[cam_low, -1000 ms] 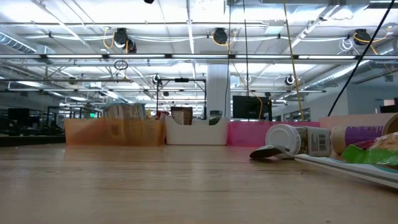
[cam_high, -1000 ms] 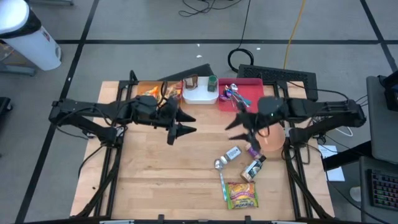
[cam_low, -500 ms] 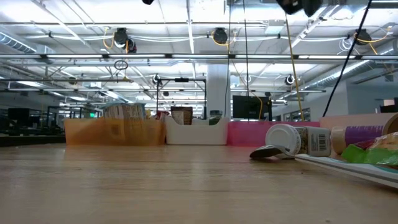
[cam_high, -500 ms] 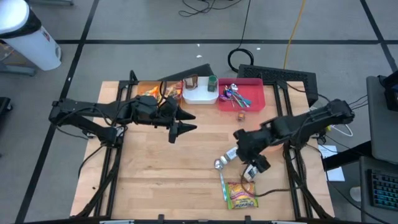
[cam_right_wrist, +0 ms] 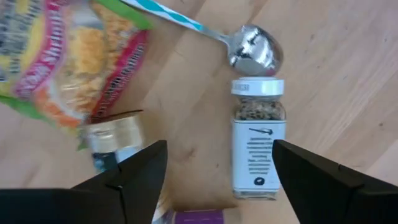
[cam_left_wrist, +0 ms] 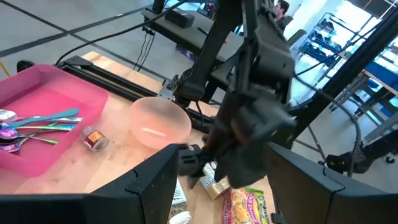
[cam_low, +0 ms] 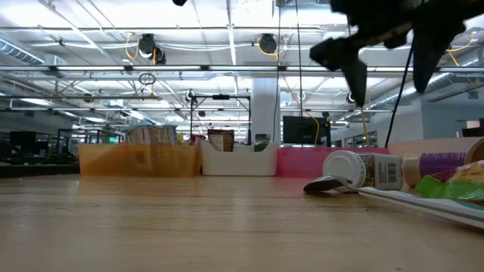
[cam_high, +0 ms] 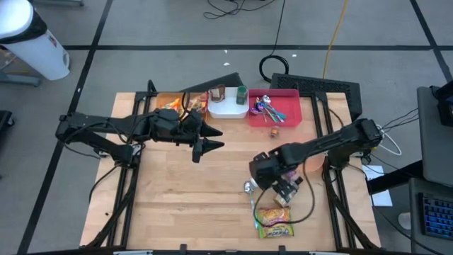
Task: Pick & Place Food Item
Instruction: Put the white seasoning bottle into the white bin
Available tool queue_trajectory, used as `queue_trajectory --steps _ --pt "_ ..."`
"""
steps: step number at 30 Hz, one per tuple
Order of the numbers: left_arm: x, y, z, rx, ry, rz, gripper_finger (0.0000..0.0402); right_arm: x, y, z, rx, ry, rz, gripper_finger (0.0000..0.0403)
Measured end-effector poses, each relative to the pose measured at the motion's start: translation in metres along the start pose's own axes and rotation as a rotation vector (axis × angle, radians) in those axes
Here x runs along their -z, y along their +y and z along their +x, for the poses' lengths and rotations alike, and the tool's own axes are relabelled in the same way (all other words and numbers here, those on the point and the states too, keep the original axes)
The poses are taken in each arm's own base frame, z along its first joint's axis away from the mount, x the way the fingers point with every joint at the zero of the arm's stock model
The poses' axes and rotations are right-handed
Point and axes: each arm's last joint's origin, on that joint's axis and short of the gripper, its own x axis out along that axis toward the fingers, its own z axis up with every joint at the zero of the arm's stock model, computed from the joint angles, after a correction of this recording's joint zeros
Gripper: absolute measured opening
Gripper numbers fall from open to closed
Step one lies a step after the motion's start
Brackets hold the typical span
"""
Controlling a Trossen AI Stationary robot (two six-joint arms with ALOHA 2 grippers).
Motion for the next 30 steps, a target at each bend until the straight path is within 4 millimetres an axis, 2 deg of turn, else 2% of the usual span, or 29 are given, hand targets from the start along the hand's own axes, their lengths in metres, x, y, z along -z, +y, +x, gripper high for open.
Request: queue_trajectory --steps 9,15,19,24,30 --pt "0.001 0.000 0.000 -0.003 0.007 0.001 0.0244 -0.004 -0.026 0.025 0.011 0.012 0.043 0.0302" --pt "0.001 0.000 0.000 -0.005 0.010 0.003 0.0244 -0.006 -0.029 0.040 0.000 0.054 0.024 0.0302" --pt "0.002 0.001 0.000 -0.010 0.021 0.005 0.0244 -0.005 -0.033 0.050 0.057 0.114 0.018 0.0300" --pt "0.003 0.002 0.000 -0.033 0.030 0.007 0.0244 0.003 -0.036 0.055 0.068 0.154 0.028 0.0299" --pt "0.004 0.003 0.000 -0.037 0.036 0.008 0.0244 0.023 -0.031 0.070 0.039 0.230 0.051 0.0298"
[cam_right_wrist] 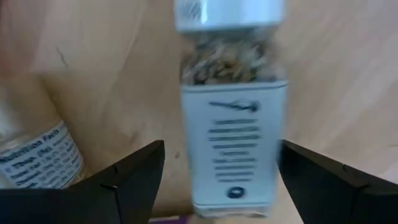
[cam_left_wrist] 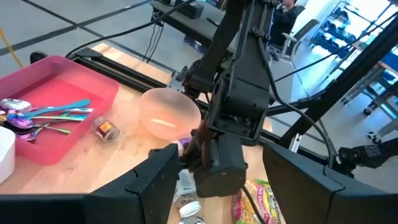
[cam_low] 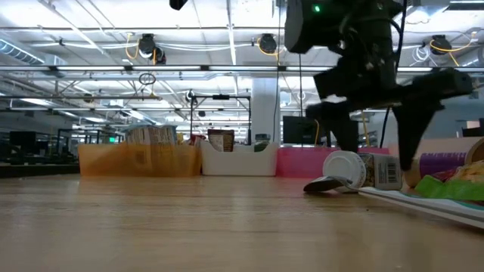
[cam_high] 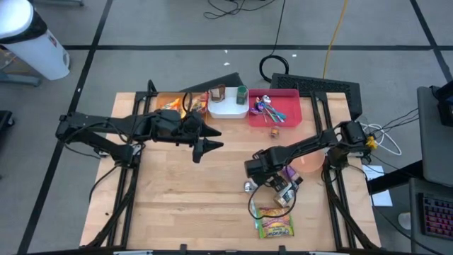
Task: Pick & Place Food Item
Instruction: Put the white seasoning bottle into the white bin
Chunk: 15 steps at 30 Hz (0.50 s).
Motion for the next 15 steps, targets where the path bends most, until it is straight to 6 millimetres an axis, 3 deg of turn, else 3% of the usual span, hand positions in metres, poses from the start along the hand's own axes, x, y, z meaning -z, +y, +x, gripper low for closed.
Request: queue_trajectory --steps 6,15 --pt "0.000 0.000 0.000 -0.017 -0.004 0.021 0.0244 0.011 0.004 0.016 -0.014 0.041 0.048 0.0295" --pt "-0.001 0.002 0.000 -0.058 -0.024 0.035 0.0244 0.006 0.002 0.017 0.006 -0.016 0.064 0.0283"
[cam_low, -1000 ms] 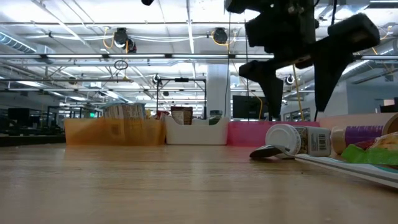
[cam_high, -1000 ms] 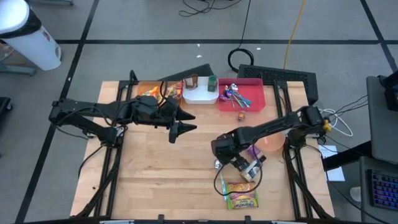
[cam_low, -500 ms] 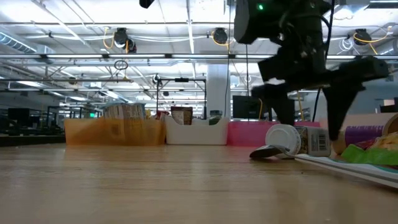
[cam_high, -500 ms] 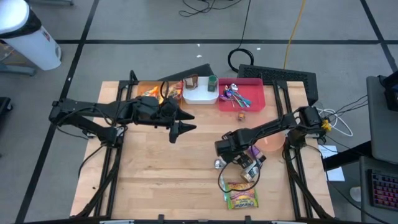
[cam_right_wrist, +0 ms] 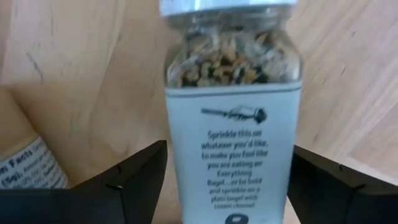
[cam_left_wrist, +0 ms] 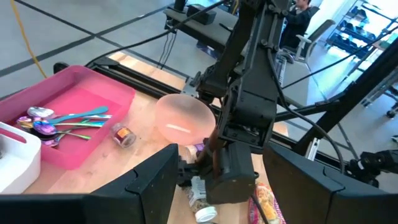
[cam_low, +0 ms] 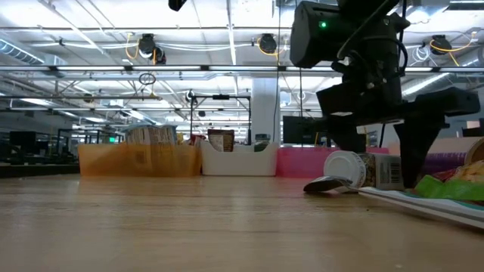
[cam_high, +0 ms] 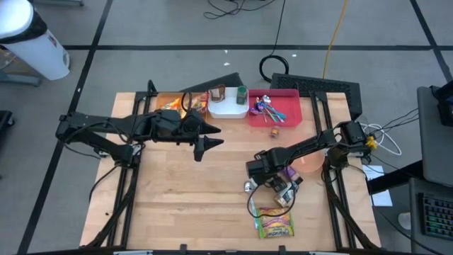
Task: Pick & Place Food Item
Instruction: Put the white seasoning bottle into the white bin
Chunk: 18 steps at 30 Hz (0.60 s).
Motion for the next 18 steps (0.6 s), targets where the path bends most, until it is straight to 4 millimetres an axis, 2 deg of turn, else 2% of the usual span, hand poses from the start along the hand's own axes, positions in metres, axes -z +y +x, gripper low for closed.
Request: queue_trajectory --steps 4,9,14,18 --pt "-0.001 0.002 0.000 -0.006 -0.001 -0.002 0.0244 -0.001 -0.001 0.000 0.005 -0.009 0.001 0.0257" --pt "-0.001 0.003 0.000 -0.011 -0.003 0.005 0.0244 0.000 -0.005 0.000 0.004 -0.014 0.014 0.0189" --pt "-0.002 0.005 0.000 -0.016 -0.004 0.011 0.0244 0.002 -0.007 -0.006 0.010 -0.029 0.025 0.0189" --pt "-0.003 0.008 0.001 -0.026 -0.008 0.021 0.0243 0.004 -0.007 -0.034 0.046 -0.125 0.025 0.0189"
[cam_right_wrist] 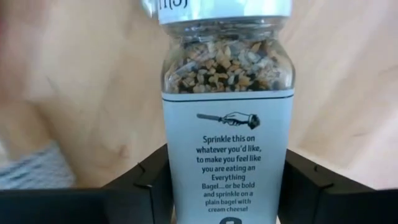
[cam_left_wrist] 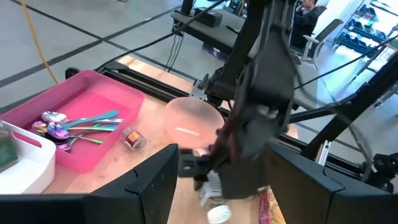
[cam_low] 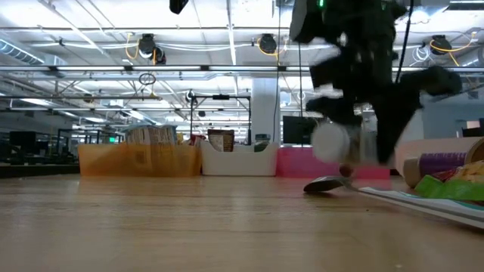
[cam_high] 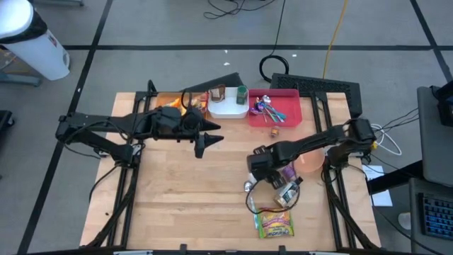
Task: Pick & Place Food Item
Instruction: Put the white seasoning bottle into the white bin
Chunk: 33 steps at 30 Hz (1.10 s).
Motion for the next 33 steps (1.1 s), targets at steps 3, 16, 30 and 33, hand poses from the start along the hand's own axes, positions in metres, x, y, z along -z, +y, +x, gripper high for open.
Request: queue_trajectory --steps 3,16,30,33 --pt "-0.002 0.005 0.000 -0.006 -0.005 -0.005 0.0244 -0.001 -0.004 -0.033 0.063 -0.129 0.017 0.0189" --pt "-0.018 0.017 -0.002 0.038 -0.101 0.018 0.0244 0.035 -0.043 -0.174 0.257 -0.914 0.495 0.0189" --pt "-0.016 0.006 0.022 0.098 -0.170 0.035 0.0244 0.033 -0.060 -0.205 0.236 -1.256 0.584 0.0189" --pt "-0.015 0.004 0.030 0.114 -0.202 0.047 0.0244 0.026 -0.064 -0.201 0.191 -1.276 0.565 0.0189"
